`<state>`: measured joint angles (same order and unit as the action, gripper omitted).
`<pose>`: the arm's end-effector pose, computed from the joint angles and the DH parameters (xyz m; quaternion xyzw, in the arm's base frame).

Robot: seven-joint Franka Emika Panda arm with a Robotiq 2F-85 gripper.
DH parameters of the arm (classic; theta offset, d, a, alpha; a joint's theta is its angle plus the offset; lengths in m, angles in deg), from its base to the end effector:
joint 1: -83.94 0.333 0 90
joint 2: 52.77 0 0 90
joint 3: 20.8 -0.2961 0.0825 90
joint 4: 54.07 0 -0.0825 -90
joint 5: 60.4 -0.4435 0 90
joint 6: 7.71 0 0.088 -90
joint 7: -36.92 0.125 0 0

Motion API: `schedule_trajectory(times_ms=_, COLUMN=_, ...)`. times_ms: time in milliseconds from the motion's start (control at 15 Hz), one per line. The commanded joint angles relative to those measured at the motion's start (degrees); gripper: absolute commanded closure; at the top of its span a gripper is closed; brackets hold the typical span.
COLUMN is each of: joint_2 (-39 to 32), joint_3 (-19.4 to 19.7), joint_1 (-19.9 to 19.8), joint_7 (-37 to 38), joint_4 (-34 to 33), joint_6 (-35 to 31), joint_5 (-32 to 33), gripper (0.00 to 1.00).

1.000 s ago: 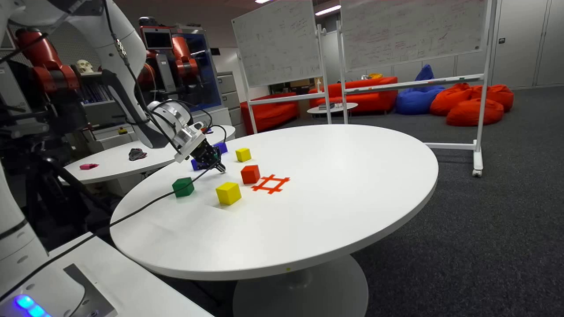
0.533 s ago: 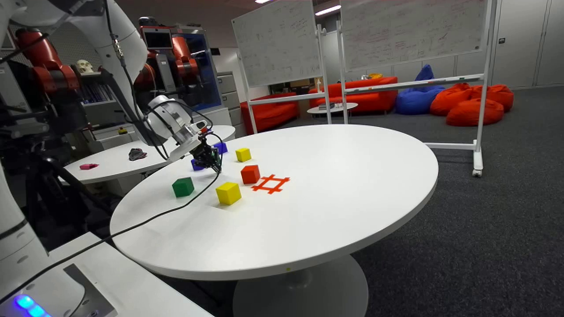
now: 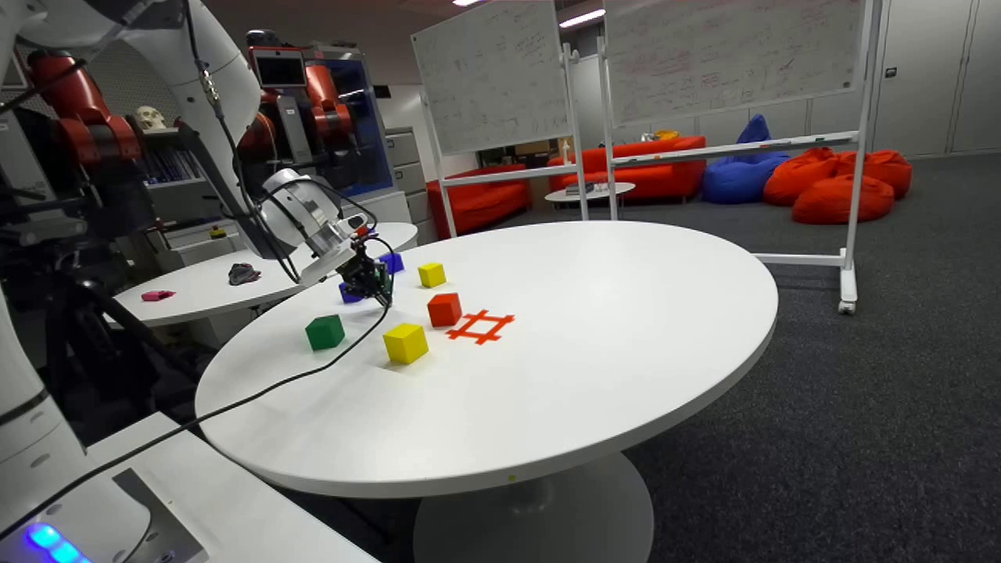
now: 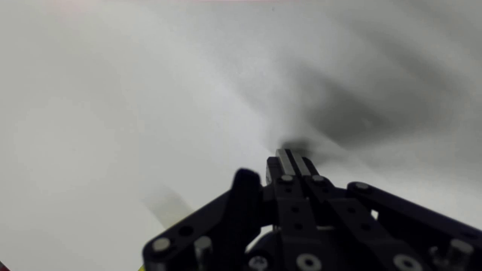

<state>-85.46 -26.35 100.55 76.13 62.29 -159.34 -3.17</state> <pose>0.5628 0.2499 0.0770 0.9374 0.2725 0.1353 0.1693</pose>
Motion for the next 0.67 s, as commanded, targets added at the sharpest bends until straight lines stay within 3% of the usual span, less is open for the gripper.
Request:
schedule_trajectory(times_ms=0, joint_2=0.46, joint_3=1.23, joint_1=0.92, joint_7=1.92, joint_4=0.29, joint_6=-1.41, joint_5=-2.27, gripper=1.0)
schedule_trajectory(times_ms=333, joint_2=1.37, joint_3=1.28, joint_1=1.34, joint_7=7.42, joint_4=1.87, joint_6=-5.33, joint_5=-11.92, gripper=1.0)
schedule_trajectory(times_ms=600, joint_2=0.3, joint_3=3.03, joint_1=3.78, joint_7=4.78, joint_4=0.39, joint_6=-4.7, joint_5=-14.47, gripper=0.99)
